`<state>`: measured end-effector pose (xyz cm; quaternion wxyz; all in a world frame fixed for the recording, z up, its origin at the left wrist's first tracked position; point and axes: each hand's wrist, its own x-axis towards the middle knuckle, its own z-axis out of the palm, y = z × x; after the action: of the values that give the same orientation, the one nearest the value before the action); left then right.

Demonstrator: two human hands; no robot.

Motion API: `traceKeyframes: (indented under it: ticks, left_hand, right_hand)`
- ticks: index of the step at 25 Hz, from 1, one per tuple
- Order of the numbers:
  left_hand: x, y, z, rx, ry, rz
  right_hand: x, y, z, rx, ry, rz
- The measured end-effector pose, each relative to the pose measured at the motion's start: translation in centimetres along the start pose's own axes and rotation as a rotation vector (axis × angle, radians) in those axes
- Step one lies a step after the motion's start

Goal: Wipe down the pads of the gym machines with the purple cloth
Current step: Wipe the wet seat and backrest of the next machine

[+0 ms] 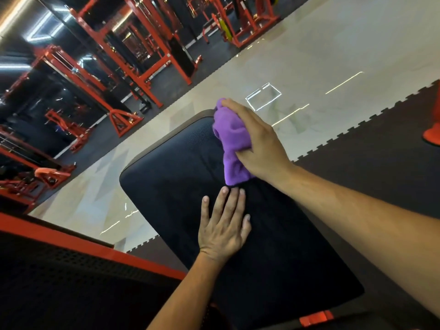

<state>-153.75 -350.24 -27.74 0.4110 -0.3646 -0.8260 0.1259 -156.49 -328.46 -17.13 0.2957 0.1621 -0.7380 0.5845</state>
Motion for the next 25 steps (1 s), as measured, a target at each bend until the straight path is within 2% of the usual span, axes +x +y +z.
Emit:
traceKeyframes:
  ticks: [3, 6, 8, 10, 13, 16, 19, 23, 25]
  left_hand:
    - [-0.1, -0.2, 0.0, -0.008, -0.006, -0.01]
    - [-0.1, 0.0, 0.1, 0.006, -0.009, -0.005]
    - [-0.2, -0.1, 0.1, 0.024, -0.013, -0.004]
    - [-0.1, 0.0, 0.2, 0.029, -0.02, -0.013]
    - [-0.2, 0.4, 0.0, -0.021, -0.024, -0.038]
    - [-0.1, 0.2, 0.1, -0.03, -0.03, -0.044]
    - [-0.1, 0.0, -0.2, 0.005, -0.009, -0.056]
    - [-1.8, 6.1, 0.6, -0.162, 0.006, -0.37]
    - [-2.4, 9.1, 1.6, -0.156, -0.013, -0.449]
  right_hand:
    - [-7.8, 3.8, -0.9, -0.018, -0.087, 0.036]
    - [-15.5, 6.1, -2.1, -0.011, -0.087, 0.121]
    - [-14.9, 5.7, -2.1, 0.011, -0.056, 0.235]
    - [-10.1, 3.6, -1.5, 0.067, 0.028, 0.326]
    - [-4.5, 0.5, -0.5, 0.124, 0.037, 0.187]
    - [-7.9, 2.7, -0.5, -0.006, -0.034, 0.08]
    - [-13.9, 5.4, -2.8, 0.014, -0.099, 0.192]
    - [-18.2, 6.4, -6.9, 0.069, 0.036, 0.433]
    - [-19.3, 6.3, -7.6, 0.041, 0.079, 0.477]
